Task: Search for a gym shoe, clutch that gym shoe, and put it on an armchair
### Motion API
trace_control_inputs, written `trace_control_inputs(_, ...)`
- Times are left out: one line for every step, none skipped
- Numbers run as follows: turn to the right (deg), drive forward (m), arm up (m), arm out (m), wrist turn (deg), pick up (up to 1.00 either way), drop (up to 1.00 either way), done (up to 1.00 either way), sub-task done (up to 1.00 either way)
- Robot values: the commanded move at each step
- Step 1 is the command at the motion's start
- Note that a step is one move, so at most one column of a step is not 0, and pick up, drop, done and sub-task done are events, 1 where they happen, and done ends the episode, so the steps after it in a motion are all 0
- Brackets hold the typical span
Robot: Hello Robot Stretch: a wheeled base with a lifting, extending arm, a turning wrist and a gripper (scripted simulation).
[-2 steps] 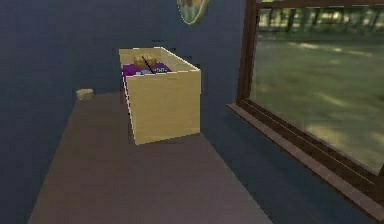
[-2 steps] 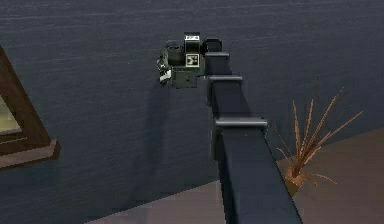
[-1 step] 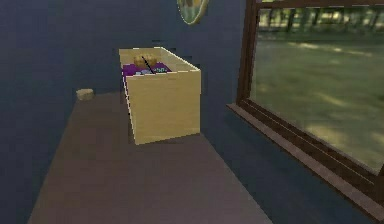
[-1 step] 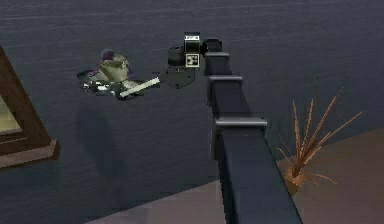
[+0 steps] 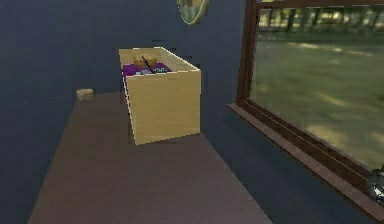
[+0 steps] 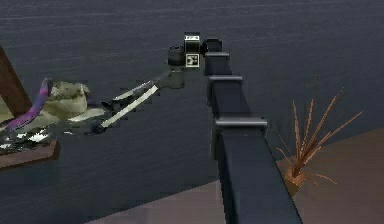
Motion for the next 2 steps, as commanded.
trace_control_inputs(0.0,0.00,0.00,0.00,-33.0,0.00,0.00,0.00,0.00)
trace_control_inputs(0.0,0.00,0.00,-0.36,0.0,0.00,0.00,0.00,0.00)
